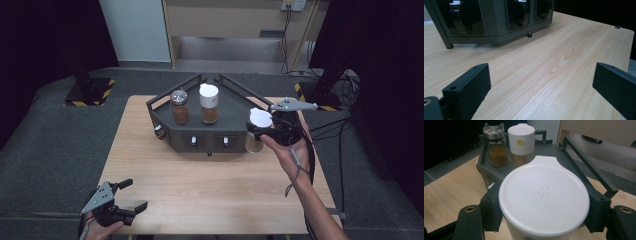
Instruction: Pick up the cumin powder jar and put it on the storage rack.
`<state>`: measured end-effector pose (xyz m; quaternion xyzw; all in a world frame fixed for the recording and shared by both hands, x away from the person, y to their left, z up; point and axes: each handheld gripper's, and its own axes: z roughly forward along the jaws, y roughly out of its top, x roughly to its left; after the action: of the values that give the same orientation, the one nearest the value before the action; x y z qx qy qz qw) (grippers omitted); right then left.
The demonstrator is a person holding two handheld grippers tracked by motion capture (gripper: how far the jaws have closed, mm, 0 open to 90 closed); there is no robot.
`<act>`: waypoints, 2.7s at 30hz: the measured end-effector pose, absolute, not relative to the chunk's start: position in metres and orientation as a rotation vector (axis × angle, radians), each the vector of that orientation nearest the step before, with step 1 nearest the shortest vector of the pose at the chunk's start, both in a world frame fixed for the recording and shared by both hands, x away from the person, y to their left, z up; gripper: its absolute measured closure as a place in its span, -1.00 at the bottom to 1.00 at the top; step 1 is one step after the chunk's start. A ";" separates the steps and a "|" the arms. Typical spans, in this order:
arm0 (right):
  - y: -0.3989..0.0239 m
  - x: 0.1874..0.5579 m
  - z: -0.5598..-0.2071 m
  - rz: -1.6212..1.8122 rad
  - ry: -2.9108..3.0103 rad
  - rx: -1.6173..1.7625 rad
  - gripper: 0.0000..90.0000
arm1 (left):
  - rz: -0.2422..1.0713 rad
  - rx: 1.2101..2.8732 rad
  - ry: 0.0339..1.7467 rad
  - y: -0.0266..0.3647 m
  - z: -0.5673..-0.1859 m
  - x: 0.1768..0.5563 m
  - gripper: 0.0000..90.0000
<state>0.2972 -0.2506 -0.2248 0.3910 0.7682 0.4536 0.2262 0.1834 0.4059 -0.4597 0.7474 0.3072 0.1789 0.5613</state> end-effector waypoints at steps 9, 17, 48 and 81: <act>-0.234 0.327 -0.216 1.241 2.101 1.091 -0.32 | 0.422 1.761 0.724 0.406 -0.460 0.183 -0.99; -0.220 0.354 -0.216 1.209 2.092 1.123 -0.32 | 0.420 1.761 0.727 0.406 -0.460 0.183 -0.99; -0.189 0.416 -0.242 1.168 2.072 1.174 -0.32 | 0.418 1.756 0.729 0.407 -0.461 0.184 -0.99; -0.186 0.434 -0.255 1.154 2.090 1.184 -0.32 | 0.416 1.764 0.722 0.406 -0.460 0.184 -0.98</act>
<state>0.4338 -0.1864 -0.2550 0.4319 0.7621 0.4207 0.2360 0.1843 0.4060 -0.4601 0.7487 0.3064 0.1766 0.5608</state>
